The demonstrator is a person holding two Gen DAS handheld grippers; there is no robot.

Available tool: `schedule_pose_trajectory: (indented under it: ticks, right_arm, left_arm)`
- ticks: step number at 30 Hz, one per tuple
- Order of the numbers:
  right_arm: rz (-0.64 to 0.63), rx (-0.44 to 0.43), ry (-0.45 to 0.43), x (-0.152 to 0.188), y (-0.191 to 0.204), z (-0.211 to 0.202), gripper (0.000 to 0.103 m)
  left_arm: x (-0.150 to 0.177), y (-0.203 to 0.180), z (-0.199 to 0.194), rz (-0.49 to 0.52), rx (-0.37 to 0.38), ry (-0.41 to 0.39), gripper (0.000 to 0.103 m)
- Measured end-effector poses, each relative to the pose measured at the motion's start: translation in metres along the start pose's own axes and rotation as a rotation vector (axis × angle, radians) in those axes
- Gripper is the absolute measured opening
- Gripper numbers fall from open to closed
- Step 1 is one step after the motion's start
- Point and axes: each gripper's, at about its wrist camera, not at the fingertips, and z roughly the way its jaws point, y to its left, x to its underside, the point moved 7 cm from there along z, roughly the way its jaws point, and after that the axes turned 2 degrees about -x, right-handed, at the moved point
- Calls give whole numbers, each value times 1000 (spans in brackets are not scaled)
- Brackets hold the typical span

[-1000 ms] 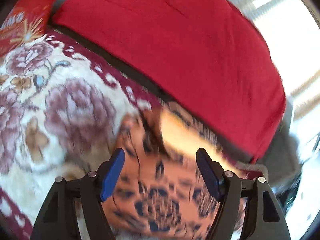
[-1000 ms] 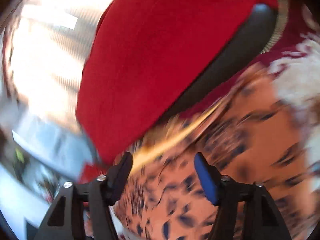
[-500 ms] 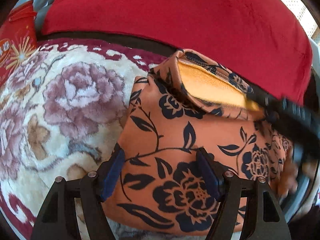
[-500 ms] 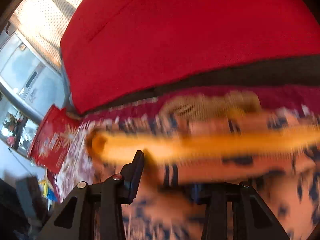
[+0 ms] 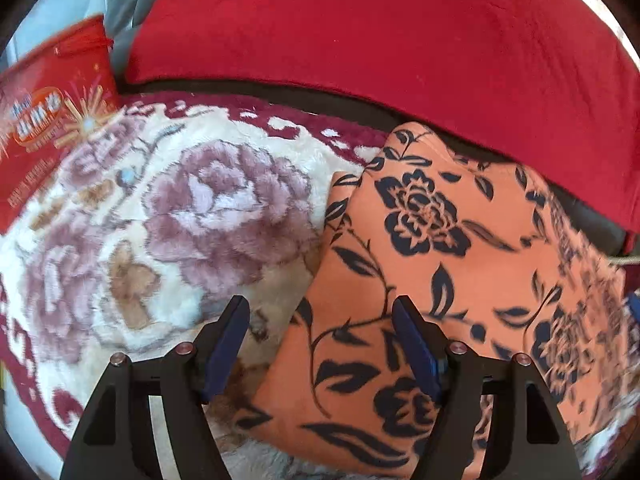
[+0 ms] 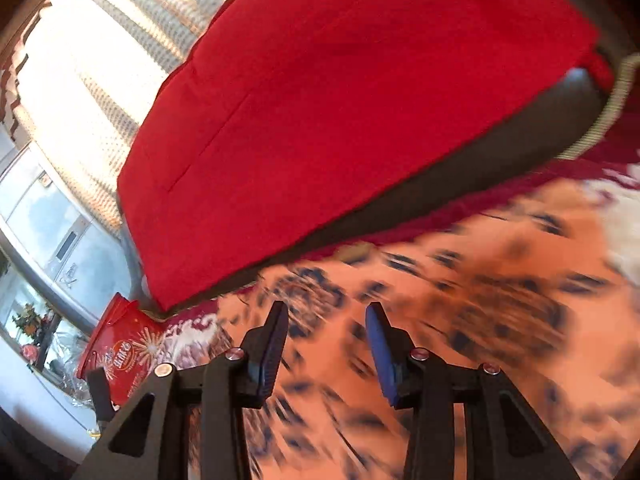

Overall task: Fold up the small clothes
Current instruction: 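Press the folded blouse flat with both tools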

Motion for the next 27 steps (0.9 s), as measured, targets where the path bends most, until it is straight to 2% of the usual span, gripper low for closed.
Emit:
schedule_pose_trajectory:
  ticks: [2,5,7,8,9,12,14,17,19,20,21,22,24,27]
  right_arm:
    - [39,47,-19,6,-28,-34,43]
    - [148,91,-7,17,-69,-65,43]
    - [237,164,74,37,-99,-62,39]
    - [283,153,89,45,-108,-61,32]
    - [312,125,77,48,-111,-64,32]
    - [299,122,38,43,-101,-78,33]
    - [246,89,-10,40,-85,-86,33]
    - [201,71,-15,38,-65,-79,33]
    - [197,62,31,43,-63,-73,33]
    - [196,84,83,50,-62,-64,33]
    - [192,111,135,57,-64,-53,33]
    - [177,135,156,61,-64,-46,34]
    - [154,132,133,52,-60,-48,34]
    - [142,107,73,32,-57,-49,34]
  left_arm:
    - [9,1,2,43,-71,18,75]
    - [19,0,8,75,-104,44,75]
    - [22,-2,1,98,-124,33,75]
    - [22,-3,-5,100,-122,25,75]
    - [22,-3,-10,94,-110,14,75]
    - [22,-18,-37,83,-33,-60,75]
    - [21,-36,-53,121,16,-107,75]
    - [25,-72,-64,203,91,-150,75]
    - [30,-92,-58,258,95,-126,75]
    - [36,-101,-50,288,87,-93,75]
    - [38,-105,-41,315,73,-60,75]
    - [44,-111,-30,351,25,-30,76]
    - [42,-113,-30,348,-6,-58,80]
    - [39,-115,-28,335,-11,-48,82]
